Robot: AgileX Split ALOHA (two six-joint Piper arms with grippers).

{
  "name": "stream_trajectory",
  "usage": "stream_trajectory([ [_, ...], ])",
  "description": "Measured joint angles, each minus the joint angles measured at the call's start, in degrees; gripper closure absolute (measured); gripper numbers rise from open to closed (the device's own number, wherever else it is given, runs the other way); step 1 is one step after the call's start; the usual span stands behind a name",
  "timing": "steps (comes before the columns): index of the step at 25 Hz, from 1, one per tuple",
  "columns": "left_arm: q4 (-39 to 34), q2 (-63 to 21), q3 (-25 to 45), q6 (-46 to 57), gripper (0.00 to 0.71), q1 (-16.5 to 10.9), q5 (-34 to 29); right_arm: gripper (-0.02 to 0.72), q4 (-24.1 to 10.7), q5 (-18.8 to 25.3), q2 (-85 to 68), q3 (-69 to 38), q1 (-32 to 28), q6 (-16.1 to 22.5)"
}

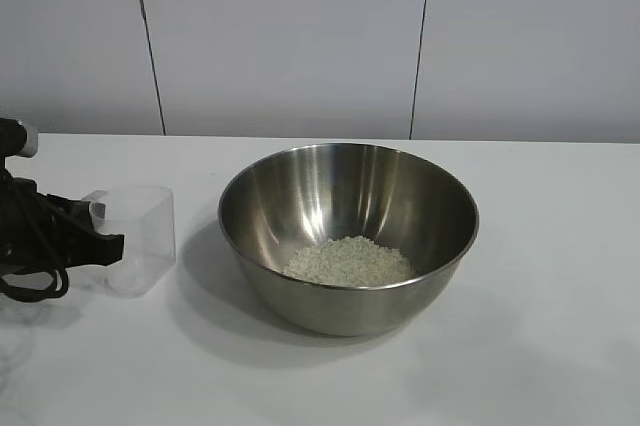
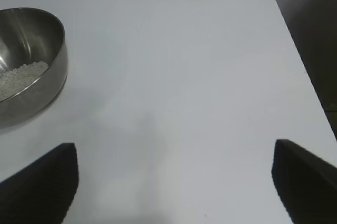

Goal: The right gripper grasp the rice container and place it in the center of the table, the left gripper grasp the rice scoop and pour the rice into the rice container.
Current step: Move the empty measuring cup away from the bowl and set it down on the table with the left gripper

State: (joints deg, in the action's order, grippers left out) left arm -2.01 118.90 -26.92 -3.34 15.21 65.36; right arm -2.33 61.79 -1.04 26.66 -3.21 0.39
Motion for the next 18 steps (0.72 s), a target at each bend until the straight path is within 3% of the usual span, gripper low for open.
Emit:
stream_trajectory([
  [9,0.0,0.0,0.2,0.1,0.338,0.0,0.3,0.009,0.0,0.0,0.0,0.0,0.0,0.0],
  [18,0.0,0.0,5.0,0.1,0.287,0.0,0.6,0.009,0.0,-0.1,0.0,0.0,0.0,0.0],
])
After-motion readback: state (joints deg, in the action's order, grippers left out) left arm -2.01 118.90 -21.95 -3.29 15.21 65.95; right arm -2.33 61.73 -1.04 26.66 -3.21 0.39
